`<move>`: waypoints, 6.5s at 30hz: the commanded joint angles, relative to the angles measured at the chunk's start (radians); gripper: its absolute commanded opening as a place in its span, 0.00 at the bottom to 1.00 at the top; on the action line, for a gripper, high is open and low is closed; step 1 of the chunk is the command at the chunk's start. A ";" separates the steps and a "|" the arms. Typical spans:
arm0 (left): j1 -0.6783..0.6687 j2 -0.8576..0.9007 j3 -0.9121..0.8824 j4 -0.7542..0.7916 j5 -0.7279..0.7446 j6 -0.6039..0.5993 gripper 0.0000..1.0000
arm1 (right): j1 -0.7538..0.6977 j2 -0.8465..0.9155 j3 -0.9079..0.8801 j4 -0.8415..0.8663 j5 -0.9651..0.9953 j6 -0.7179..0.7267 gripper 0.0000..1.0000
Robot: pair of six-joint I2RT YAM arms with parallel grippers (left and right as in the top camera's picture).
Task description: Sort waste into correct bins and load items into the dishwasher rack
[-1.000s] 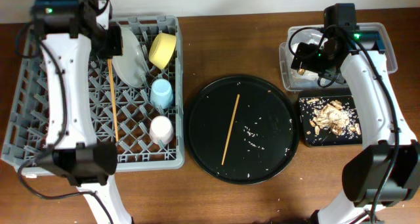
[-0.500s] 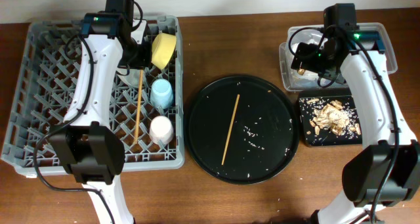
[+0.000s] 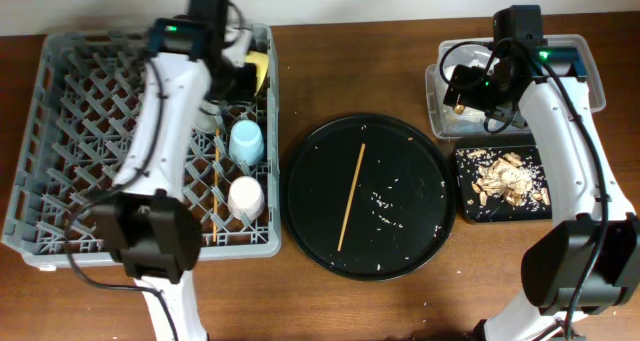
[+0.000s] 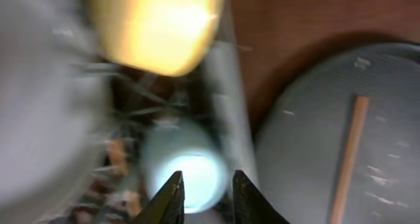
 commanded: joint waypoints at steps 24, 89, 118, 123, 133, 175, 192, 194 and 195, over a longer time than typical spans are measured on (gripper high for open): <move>-0.486 0.302 -0.126 0.230 -0.067 -0.293 0.35 | -0.002 0.005 -0.001 0.003 -0.002 0.003 0.98; 0.075 0.103 0.162 -0.228 -0.257 -0.021 0.48 | -0.002 0.005 -0.001 0.003 -0.002 0.003 0.99; 0.075 -0.238 0.343 -0.251 -0.126 -0.020 0.99 | 0.066 -0.123 -0.001 -0.008 0.093 -0.030 0.98; 0.075 -0.238 0.343 -0.251 -0.126 -0.020 0.99 | 0.154 -0.394 -0.108 0.228 0.128 -0.226 0.99; 0.073 -0.238 0.343 -0.251 -0.126 -0.020 0.99 | 0.084 -0.986 -0.840 0.752 -0.104 -0.226 0.98; 0.070 -0.238 0.343 -0.349 -0.132 -0.020 0.99 | 0.032 -1.820 -1.720 1.032 -0.265 -0.226 0.98; 0.215 -1.088 -0.953 0.731 -0.132 -0.019 0.99 | 0.032 -1.820 -1.720 1.032 -0.265 -0.226 0.99; 0.253 -1.245 -1.218 0.906 -0.126 -0.019 0.99 | 0.032 -1.820 -1.720 1.032 -0.265 -0.226 0.98; 0.274 -1.341 -1.379 1.024 -0.126 -0.019 0.99 | 0.032 -1.820 -1.720 1.032 -0.265 -0.226 0.99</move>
